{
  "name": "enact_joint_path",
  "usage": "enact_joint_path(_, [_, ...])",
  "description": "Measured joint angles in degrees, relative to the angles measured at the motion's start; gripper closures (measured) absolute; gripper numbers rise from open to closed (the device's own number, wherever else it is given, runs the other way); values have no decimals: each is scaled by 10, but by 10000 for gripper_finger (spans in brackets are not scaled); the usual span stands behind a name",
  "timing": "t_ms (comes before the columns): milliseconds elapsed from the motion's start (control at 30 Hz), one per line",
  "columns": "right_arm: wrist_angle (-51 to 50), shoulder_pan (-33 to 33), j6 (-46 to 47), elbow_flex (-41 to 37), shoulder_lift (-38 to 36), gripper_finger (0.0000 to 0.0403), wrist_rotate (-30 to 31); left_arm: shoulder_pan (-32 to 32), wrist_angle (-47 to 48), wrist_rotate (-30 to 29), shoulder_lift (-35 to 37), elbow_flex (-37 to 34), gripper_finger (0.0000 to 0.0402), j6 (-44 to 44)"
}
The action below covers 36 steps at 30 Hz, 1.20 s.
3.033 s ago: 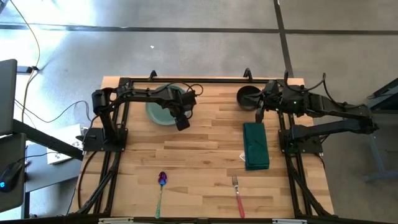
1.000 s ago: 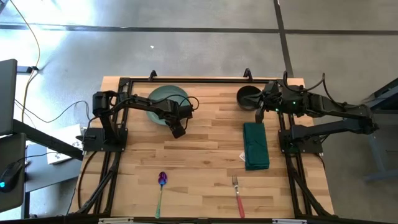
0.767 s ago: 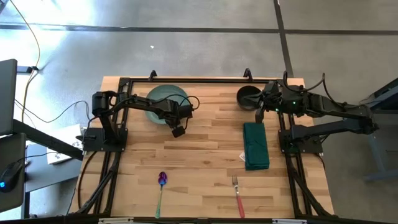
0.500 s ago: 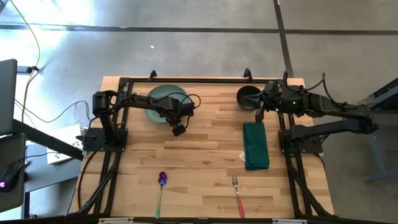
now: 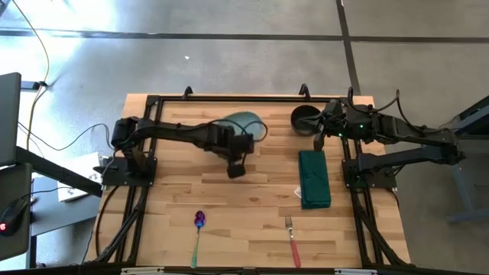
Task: Set table place
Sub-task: Move the green plate from the top left to the center on the table
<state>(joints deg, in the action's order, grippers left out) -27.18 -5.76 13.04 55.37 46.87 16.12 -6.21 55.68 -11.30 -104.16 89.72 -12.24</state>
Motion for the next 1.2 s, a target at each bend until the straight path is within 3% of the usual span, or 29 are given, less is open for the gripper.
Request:
enact_joint_path(267, [0,0,0,0,0,402,0,72,-23,17,-3,10,401,-18])
enact_joint_path(467, [0,0,0,0,0,402,0,107,-8,38,-63,5,401,-25])
enact_joint_path(800, [-9,0,3,0,0,402,-3,139,-66,101,-169,6,401,-17])
enact_joint_path(1200, [-10,0,4,0,0,402,-5,141,-111,134,-178,6,398,-17])
